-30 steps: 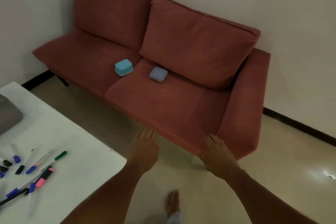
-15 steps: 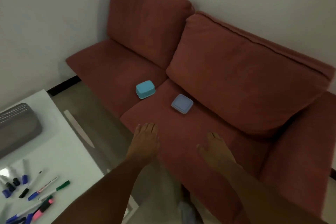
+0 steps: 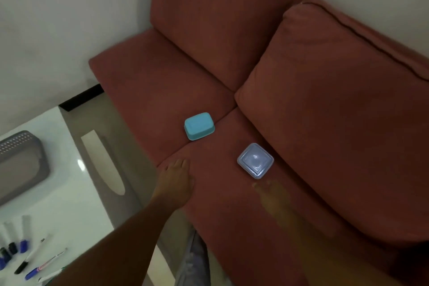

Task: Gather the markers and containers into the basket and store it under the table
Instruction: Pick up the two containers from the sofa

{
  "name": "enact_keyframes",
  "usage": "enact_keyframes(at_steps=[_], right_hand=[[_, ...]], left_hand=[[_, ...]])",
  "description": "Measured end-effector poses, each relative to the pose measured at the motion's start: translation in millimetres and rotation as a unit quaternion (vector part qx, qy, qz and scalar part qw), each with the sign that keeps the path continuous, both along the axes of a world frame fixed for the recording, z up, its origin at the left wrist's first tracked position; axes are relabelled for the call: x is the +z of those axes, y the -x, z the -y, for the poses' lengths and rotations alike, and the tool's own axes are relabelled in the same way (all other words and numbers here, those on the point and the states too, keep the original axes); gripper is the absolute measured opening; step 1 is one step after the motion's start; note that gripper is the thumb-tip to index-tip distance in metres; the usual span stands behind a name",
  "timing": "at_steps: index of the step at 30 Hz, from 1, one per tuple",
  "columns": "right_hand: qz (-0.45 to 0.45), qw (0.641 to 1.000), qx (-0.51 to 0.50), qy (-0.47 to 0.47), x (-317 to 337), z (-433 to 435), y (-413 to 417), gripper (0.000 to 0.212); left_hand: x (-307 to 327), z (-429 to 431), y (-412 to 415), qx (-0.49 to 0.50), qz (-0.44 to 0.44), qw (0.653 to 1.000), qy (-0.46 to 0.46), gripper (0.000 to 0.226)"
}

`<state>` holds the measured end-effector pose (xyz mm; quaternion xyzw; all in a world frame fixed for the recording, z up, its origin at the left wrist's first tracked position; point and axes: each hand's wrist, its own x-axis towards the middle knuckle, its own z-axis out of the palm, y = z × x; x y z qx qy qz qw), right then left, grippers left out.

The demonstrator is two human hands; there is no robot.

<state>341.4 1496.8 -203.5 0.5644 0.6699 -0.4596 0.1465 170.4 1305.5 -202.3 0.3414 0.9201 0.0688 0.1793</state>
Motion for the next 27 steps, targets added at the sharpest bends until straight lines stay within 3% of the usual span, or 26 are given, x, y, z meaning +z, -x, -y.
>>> enact_keyframes(at_steps=[3, 7, 9, 14, 18, 20, 24, 27], right_hand=[[-0.002, 0.999, -0.035, 0.020, -14.5, -19.6, 26.5, 0.034], [0.008, 1.000, 0.000, 0.010, -77.0, -61.0, 46.5, 0.058], [0.028, 0.999, 0.009, 0.027, -131.1, -83.6, 44.5, 0.048], [0.027, 0.989, -0.147, 0.007, -152.6, -85.5, 71.0, 0.088], [0.088, 0.975, -0.202, -0.015, -235.7, -102.3, 57.8, 0.125], [0.102, 0.970, -0.222, 0.004, -210.8, -97.4, 78.6, 0.128], [0.131, 0.944, -0.303, 0.028, -160.5, -93.3, 118.0, 0.097], [0.134, 0.930, -0.342, 0.024, -163.8, -92.3, 123.3, 0.110]], left_hand=[[-20.3, -31.6, 44.4, 0.008, 0.029, 1.000, 0.000, 0.037], [-53.7, -72.7, 102.4, 0.009, 0.049, 0.998, -0.023, 0.041], [-69.2, -90.5, 131.2, 0.011, 0.044, 0.998, -0.033, 0.044], [-120.3, -125.9, 197.6, 0.004, 0.059, 0.998, 0.003, 0.042], [-153.1, -147.5, 224.5, 0.016, 0.103, 0.994, 0.016, 0.051], [-165.9, -149.8, 231.2, 0.036, 0.132, 0.990, 0.025, 0.060], [-188.5, -144.2, 237.5, 0.078, 0.178, 0.981, 0.030, 0.067], [-190.3, -142.2, 239.5, 0.091, 0.193, 0.976, 0.041, 0.065]])
